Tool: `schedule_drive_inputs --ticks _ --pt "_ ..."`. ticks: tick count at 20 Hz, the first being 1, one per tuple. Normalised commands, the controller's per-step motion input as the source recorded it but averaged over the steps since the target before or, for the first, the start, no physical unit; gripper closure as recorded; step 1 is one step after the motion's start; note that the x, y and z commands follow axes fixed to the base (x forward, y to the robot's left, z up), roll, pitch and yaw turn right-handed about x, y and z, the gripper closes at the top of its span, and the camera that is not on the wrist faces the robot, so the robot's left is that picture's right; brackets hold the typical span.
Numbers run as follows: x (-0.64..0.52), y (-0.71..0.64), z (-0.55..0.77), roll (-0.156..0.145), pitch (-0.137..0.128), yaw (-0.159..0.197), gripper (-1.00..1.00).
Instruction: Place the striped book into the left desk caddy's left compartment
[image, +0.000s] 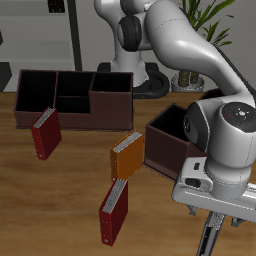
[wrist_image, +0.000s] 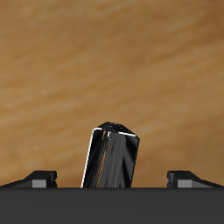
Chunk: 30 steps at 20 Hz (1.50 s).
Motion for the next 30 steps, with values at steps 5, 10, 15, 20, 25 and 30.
schedule_drive_inputs --ticks 5,10,15,20,25,30 --pt "0.0 0.01 -0.12 0.009 0.011 -0.003 1.0" --pt "-0.03 -0.08 0.0 -0.001 0.004 -0.002 1.0" --pt "-0.19 -0.02 0.34 0.015 -0.037 0.014 1.0" --pt "-0.21 -0.12 0.51 -0.007 -0.052 0.0 1.0" --pt "-0.32 -0.13 0.54 -0.011 -0.064 0.011 1.0" --pt "-0.37 -0.13 0.59 -0.006 -0.071 0.022 1.0"
